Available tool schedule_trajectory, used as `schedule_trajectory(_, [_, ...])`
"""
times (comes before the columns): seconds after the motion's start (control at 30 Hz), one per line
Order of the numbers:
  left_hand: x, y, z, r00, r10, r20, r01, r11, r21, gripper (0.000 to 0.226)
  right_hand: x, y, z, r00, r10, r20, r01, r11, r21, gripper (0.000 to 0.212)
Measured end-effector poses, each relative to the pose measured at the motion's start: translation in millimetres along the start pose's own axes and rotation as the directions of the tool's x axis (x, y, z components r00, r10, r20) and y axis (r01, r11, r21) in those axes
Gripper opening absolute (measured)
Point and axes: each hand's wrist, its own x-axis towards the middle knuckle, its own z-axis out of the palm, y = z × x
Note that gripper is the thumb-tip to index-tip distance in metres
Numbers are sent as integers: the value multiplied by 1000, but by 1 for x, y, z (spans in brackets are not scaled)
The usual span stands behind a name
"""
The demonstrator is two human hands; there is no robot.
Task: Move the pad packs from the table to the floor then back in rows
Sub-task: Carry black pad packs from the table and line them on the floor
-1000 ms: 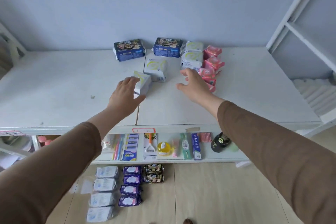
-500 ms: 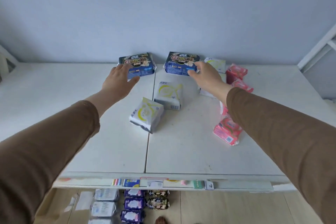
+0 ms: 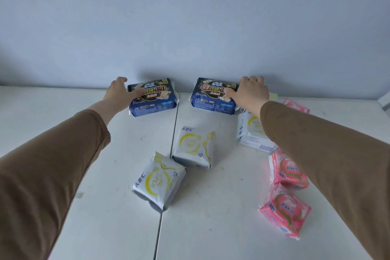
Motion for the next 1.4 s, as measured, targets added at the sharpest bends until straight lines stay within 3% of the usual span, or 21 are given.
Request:
schedule_trajectory(0.13, [21,-5,1,972,-52,231,87,986,-145,102,20,3,7,988,42,149,-34,998,-50,102])
schedule_trajectory(0.23, [31,-4,-5,924,-33,380,32,999,9,87,32,5,8,960,23,278,-1,997,-77,112])
schedule_trajectory(0.3, [32,1,-8,904,-38,427,0,996,90,72,36,3,10,961,-24,275,45,996,-71,112])
schedule_trajectory(0.4, [23,9,-13,870,-47,491,6,996,85,75,31,-8,18,969,-92,231,98,995,-12,115])
schedule_trajectory(0.53, [4,16,-22,868,-29,496,-61,985,163,89,12,-24,26,968,-242,72,223,952,210,87])
schedule_trajectory(0.63, [-13,16,-30,851,-24,525,-88,978,187,70,-11,-32,25,957,-285,-47,276,855,440,86])
schedule_trajectory(0.7, [-28,13,-39,895,17,446,-117,974,196,54,-28,-34,21,961,-259,-97,270,805,529,92])
schedule_trajectory(0.83, [-68,3,-62,963,180,202,-197,978,70,47,-81,-34,0,977,-82,-198,199,694,693,68])
schedule_trajectory(0.97, [-128,0,-92,940,325,102,-324,946,-23,38,-167,-35,-31,980,-10,-200,185,419,889,58])
schedule_trajectory(1.07, [-192,-7,-114,919,381,100,-376,924,-73,31,-251,-32,-44,978,-29,-207,207,286,936,57])
schedule_trajectory(1.23, [-294,-35,-130,903,400,154,-389,916,-102,25,-368,-5,-35,986,-67,-150,162,228,960,64])
schedule_trajectory(1.4, [-389,-81,-119,862,338,377,-326,940,-97,28,-461,40,7,988,-139,65,-32,229,973,72])
